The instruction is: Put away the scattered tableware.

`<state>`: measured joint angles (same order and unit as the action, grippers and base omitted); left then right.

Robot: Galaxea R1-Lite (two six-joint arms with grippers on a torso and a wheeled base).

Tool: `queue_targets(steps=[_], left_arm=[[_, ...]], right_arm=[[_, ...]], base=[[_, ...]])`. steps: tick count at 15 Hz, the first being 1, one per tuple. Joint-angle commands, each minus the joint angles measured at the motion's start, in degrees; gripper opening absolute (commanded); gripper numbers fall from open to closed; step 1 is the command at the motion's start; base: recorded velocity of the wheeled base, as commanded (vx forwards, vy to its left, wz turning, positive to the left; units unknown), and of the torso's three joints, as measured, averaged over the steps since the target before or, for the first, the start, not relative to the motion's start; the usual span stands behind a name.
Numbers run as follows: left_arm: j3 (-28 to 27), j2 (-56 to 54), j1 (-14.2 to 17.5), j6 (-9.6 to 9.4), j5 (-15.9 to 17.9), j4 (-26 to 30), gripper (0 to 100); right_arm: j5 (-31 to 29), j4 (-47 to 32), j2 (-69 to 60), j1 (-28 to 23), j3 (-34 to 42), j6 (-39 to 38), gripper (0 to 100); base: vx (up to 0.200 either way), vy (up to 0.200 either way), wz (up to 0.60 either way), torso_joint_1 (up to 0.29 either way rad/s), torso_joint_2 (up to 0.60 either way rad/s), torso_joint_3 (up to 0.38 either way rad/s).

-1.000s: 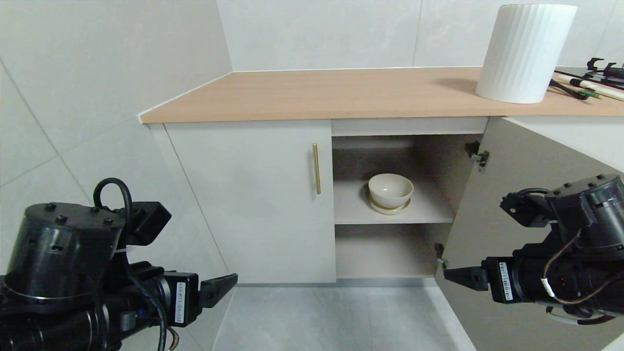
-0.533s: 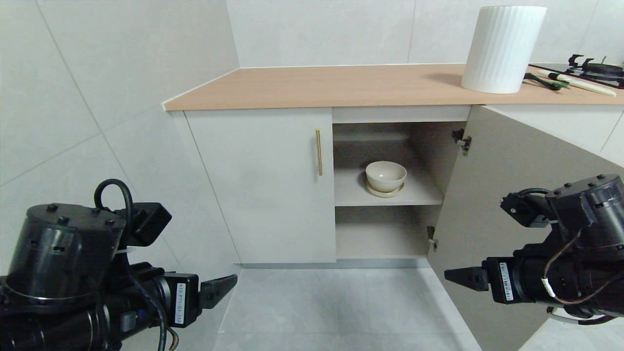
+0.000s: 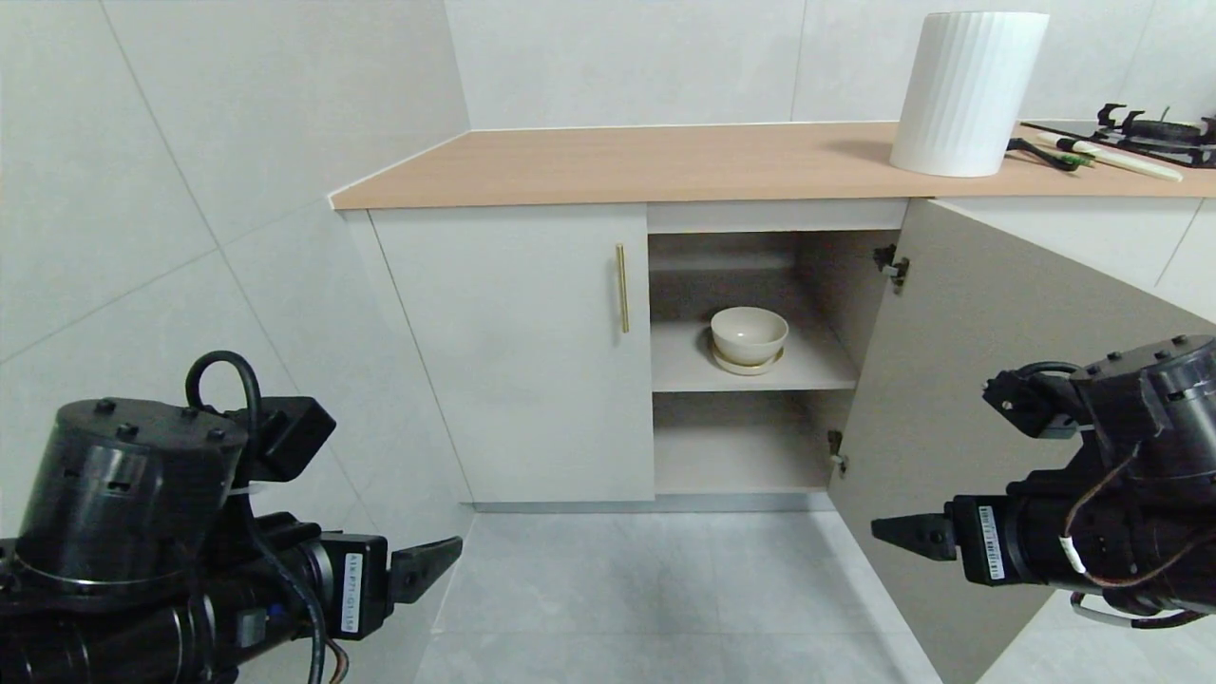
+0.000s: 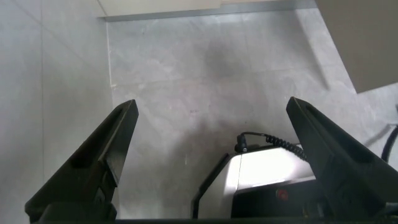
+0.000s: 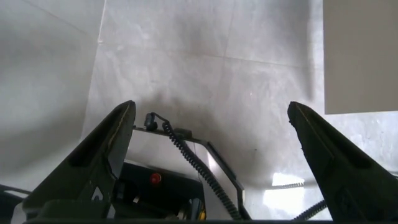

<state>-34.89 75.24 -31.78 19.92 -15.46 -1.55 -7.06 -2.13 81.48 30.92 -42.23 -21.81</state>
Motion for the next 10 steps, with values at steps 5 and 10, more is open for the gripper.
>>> queue_targets(steps=[5, 10], left_arm=[[0.0, 0.35, -0.04, 0.03, -0.01, -0.03, 100], [0.08, 0.79, -0.04, -0.14, -0.01, -0.03, 100]], right_arm=[[0.11, -11.49, -1.5, -5.25, -4.79, 2.65, 100], [0.03, -17.82, -2.82, -7.36, -7.43, 3.53, 100]], base=[[0.0, 0.0, 0.0, 0.0, 0.0, 0.0], [0.0, 0.0, 0.0, 0.0, 0.0, 0.0]])
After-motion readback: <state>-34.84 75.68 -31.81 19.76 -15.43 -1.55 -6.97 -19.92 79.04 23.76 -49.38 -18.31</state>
